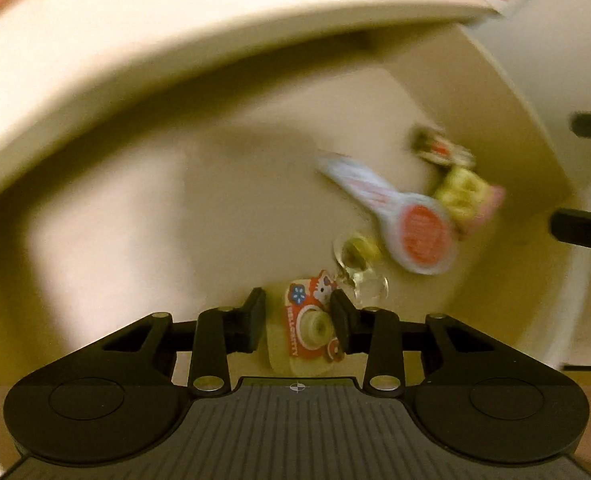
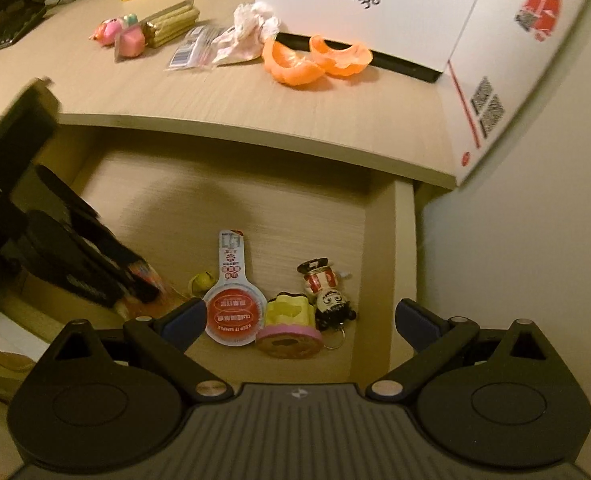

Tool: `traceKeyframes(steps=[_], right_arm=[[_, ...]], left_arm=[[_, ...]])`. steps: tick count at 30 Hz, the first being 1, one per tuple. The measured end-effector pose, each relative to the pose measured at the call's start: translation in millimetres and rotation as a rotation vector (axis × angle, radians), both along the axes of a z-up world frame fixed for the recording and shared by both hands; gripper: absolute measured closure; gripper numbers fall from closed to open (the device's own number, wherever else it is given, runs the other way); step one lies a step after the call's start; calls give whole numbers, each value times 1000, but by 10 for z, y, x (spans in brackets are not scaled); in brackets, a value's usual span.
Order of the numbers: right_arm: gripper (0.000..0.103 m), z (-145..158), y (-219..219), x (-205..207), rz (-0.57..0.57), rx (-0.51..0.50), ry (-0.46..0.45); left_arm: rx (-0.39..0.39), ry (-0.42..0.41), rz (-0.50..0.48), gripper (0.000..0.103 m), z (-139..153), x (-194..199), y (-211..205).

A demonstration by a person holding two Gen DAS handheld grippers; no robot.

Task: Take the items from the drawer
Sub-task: 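Grasp the round red-and-white keychain toy with the left tool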

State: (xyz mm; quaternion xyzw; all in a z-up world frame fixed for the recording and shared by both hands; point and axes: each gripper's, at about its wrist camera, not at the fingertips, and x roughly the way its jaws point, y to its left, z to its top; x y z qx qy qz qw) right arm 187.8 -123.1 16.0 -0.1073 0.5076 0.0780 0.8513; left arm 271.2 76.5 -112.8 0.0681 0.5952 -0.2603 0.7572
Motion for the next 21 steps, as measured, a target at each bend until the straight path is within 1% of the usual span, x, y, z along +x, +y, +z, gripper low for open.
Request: traceKeyframes(steps=[3, 6, 8, 10, 13, 14, 15, 19, 21], right_arm=[[2, -65, 19, 74, 5, 5, 25], [2, -124, 88, 144, 19, 4, 49], [2, -161, 149, 179, 35, 3, 63], [2, -215, 213, 215, 48, 5, 79], [2, -317, 306, 231, 62, 3, 103], [2, -345, 341, 231, 69, 1, 109], [2, -364, 368, 227, 76, 1, 111], [2, -383, 467, 229, 113, 1, 110], [2, -377, 468, 256, 116, -3, 110]], left_arm=[[56, -54, 62, 64, 24, 56, 230], [43, -46, 92, 63, 0, 96, 373], [38, -56, 95, 63, 1, 59, 384], [36, -57, 93, 63, 4, 97, 483], [23, -20, 96, 64, -74, 96, 521], [32, -7, 90, 65, -114, 89, 530], [39, -20, 80, 66, -115, 87, 531], [40, -17, 79, 66, -114, 104, 583], [40, -20, 80, 66, -124, 93, 517]])
